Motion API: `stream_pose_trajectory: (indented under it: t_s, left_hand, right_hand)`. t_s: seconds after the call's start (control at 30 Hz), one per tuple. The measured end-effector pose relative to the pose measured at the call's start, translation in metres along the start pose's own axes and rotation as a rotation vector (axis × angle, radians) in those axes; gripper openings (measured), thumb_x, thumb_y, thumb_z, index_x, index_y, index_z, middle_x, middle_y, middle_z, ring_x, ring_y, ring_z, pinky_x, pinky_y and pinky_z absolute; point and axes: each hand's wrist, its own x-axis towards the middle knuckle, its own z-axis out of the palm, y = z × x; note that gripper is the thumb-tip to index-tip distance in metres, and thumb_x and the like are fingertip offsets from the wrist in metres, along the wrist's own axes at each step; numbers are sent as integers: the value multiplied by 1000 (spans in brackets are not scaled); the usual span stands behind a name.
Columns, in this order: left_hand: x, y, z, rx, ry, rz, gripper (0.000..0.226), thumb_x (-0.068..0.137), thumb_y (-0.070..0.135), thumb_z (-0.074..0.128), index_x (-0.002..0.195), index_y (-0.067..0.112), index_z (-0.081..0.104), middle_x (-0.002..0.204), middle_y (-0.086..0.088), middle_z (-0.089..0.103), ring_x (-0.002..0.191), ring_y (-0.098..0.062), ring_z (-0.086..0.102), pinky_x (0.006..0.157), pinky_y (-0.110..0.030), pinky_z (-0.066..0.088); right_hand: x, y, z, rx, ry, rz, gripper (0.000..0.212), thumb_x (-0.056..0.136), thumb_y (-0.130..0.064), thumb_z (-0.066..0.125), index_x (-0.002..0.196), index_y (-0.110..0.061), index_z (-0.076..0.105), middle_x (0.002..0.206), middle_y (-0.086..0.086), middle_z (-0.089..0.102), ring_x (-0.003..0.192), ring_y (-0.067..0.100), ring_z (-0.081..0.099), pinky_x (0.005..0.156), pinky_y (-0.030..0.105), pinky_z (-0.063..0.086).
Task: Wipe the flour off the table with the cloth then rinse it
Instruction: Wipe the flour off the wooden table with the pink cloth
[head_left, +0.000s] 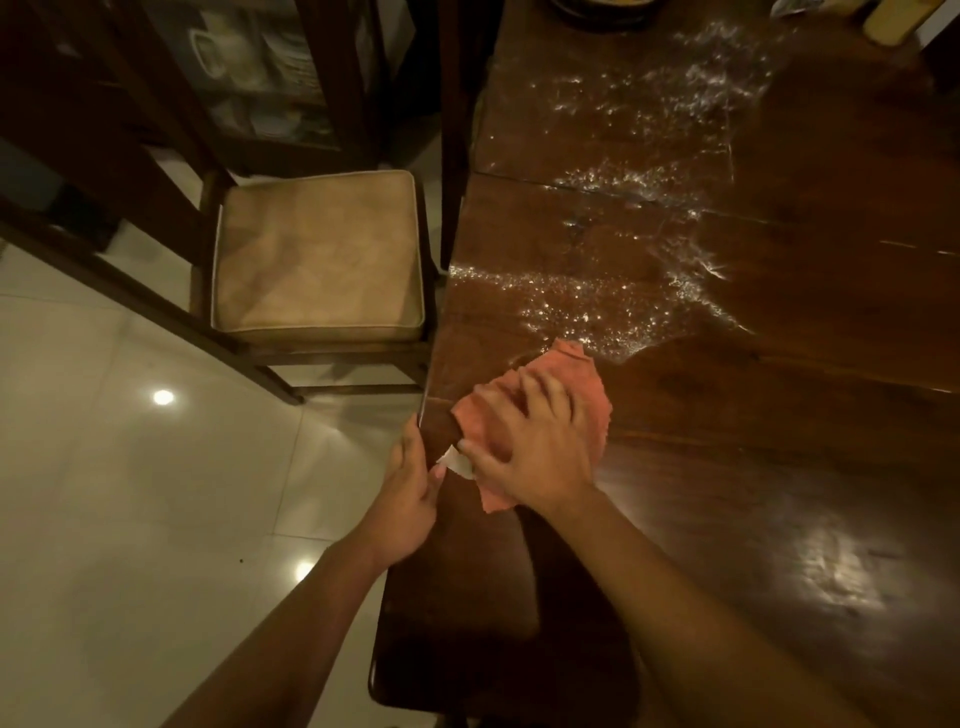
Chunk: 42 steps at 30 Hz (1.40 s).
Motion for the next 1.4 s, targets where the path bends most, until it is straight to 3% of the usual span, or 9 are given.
stream_pose_trajectory:
  t_s: [0.13, 0.33, 0.47, 0.63, 0.77, 0.9, 1.17, 1.27, 1.4]
  left_hand:
    - [-1, 4, -3, 48, 3, -12, 68, 101, 37, 42, 155, 25, 2, 151, -6, 28, 139, -19, 30, 115, -48, 33]
    - [-2, 7, -6, 69, 3, -65, 72, 98, 50, 39, 154, 35, -3, 153, -2, 27, 139, -24, 30, 113, -54, 33]
    - [-2, 13, -5, 95, 24, -95, 71, 100, 43, 42, 154, 35, -4, 152, -3, 29, 139, -26, 32, 112, -55, 34]
    - [0, 10, -5, 124, 44, -100, 76, 95, 56, 38, 154, 31, -2, 150, -7, 33, 137, -29, 35, 110, -57, 37]
    - [3, 7, -4, 151, 57, -83, 82, 90, 67, 33, 154, 27, 2, 145, -8, 39, 131, -27, 43, 105, -55, 42]
    - [3, 11, -2, 191, 46, -78, 81, 90, 65, 33, 154, 24, 2, 149, -9, 35, 133, -27, 40, 108, -55, 39]
    - [8, 21, -7, 226, -14, -135, 78, 96, 44, 48, 154, 24, -1, 152, -12, 25, 135, -32, 32, 113, -52, 32]
    - [31, 36, -16, 214, -33, -158, 78, 97, 18, 55, 156, 18, 4, 154, -9, 16, 141, -28, 20, 116, -39, 20]
    - [82, 56, -29, 127, -20, -105, 69, 99, 14, 52, 155, 19, 12, 152, -6, 21, 142, -25, 24, 115, -35, 22]
  right_hand:
    - [1, -18, 1, 67, 78, 15, 39, 83, -62, 57, 115, -40, 62, 136, 4, 49, 130, 28, 38, 97, 53, 42]
    - [22, 36, -34, 572, 148, 141, 15, 88, -35, 66, 102, -33, 68, 126, -3, 54, 119, 16, 49, 99, 35, 46]
    - [35, 91, -62, 968, -8, 316, 27, 90, -6, 70, 93, -32, 72, 101, -3, 72, 92, 14, 67, 76, 36, 56]
    - [51, 124, -69, 797, 20, 384, 32, 96, -18, 65, 122, -37, 63, 130, -1, 65, 113, 15, 62, 88, 30, 51]
    - [40, 85, -52, 287, -57, 112, 52, 93, -53, 59, 142, -42, 45, 152, 5, 37, 142, 26, 30, 115, 51, 30]
    - [21, 47, -5, 10, -41, 20, 65, 99, -54, 35, 158, -29, 23, 168, 9, 11, 154, 36, -3, 122, 60, 1]
    - [-18, 63, 17, -80, 0, -343, 56, 105, -38, 34, 159, -31, 22, 168, -6, 11, 155, 22, 10, 121, 57, 15]
    - [-21, 96, 10, -48, 0, -157, 59, 103, -37, 32, 157, -44, 11, 166, -12, 9, 155, 20, 13, 120, 57, 12]
    - [19, 85, -1, 61, 25, 252, 56, 105, -40, 14, 159, -40, 0, 166, -17, -9, 153, 15, -18, 123, 54, -5]
